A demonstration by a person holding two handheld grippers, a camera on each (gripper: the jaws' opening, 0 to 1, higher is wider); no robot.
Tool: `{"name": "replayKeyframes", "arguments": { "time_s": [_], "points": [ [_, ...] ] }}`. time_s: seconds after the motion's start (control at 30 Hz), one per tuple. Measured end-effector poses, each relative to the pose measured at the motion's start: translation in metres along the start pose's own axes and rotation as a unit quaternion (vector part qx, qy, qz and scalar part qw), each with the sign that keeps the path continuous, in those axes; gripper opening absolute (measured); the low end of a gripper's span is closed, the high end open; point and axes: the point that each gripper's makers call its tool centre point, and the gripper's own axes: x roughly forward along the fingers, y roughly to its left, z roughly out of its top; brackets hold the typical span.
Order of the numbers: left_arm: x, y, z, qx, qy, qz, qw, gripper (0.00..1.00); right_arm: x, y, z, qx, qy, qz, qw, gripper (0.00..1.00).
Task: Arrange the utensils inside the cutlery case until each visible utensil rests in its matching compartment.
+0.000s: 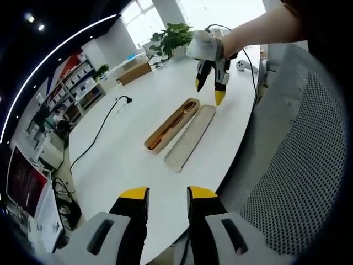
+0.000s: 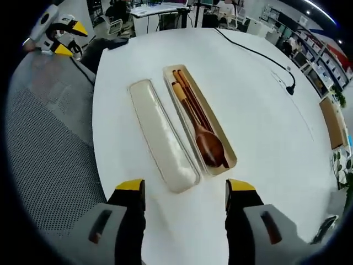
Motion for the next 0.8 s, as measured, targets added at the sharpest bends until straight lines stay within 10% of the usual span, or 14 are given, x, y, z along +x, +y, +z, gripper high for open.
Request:
{"name": "replayKeyframes", "arguments": {
  "time_s": [0.8],
  "points": [
    [0.0, 0.0, -0.001, 0.006, 0.002, 0.002, 1.0, 0.27, -0.052, 0.072, 0.04, 0.029, -0.071, 0.006, 0.997, 0.55]
  ]
}}
